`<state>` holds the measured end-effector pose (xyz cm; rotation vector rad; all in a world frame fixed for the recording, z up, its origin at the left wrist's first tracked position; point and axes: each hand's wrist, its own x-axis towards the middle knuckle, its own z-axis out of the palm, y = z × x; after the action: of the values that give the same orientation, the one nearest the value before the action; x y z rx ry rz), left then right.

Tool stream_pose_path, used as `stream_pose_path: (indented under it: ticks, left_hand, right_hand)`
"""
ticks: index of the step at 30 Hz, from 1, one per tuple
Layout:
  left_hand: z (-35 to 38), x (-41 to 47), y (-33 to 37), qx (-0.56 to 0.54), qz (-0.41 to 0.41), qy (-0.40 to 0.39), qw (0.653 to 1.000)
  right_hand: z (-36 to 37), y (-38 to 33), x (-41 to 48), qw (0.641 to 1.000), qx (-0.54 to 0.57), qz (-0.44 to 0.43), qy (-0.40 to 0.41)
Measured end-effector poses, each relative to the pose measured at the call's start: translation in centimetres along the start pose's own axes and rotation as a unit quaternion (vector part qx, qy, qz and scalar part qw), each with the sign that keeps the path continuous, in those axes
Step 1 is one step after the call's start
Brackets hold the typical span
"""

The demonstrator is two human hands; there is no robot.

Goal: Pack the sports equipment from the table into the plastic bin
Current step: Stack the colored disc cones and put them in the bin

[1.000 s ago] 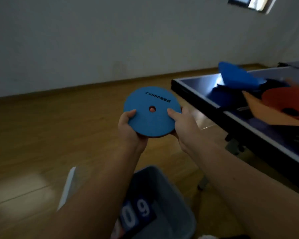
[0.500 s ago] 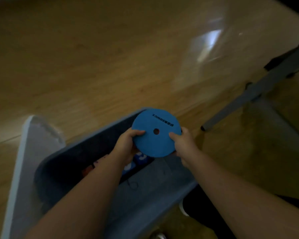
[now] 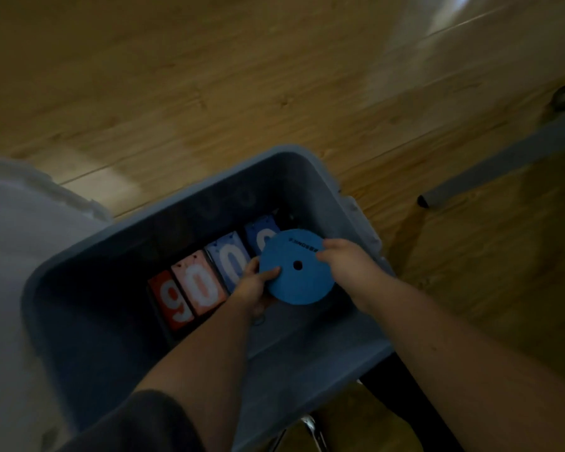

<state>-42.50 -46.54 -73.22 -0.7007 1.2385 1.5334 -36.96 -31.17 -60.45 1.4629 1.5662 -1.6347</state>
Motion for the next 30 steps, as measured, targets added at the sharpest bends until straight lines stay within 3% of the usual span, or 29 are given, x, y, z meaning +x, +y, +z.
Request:
stream_pose_path:
  ticks: [7,15,25,30]
  left_hand:
    - [-1.6,4.2,-4.8,0.033,-0.037,0.022,0.999]
    - [-2.0,6.4,-8.6,-0.055,-0.053,0.036,0.996]
    - [-0.5,7.8,-8.6,0.183,-0.010,0.185,0.966]
    - [0.2,7.0,-5.8,0.229,-0.055,0.184,0.954]
  right_hand:
    - [-0.3,0.8,0.5,0.998,-0.012,-0.059,-0.035]
    - [-4.0,2.5,2.2,0.997,0.034,-0.049,-0.049]
    - [-2.2,1.8,1.6,0.994,0.033,-0.058,-0.085]
    - [-1.7,0.4,0.6,0.994,0.045,-0.071,-0.065]
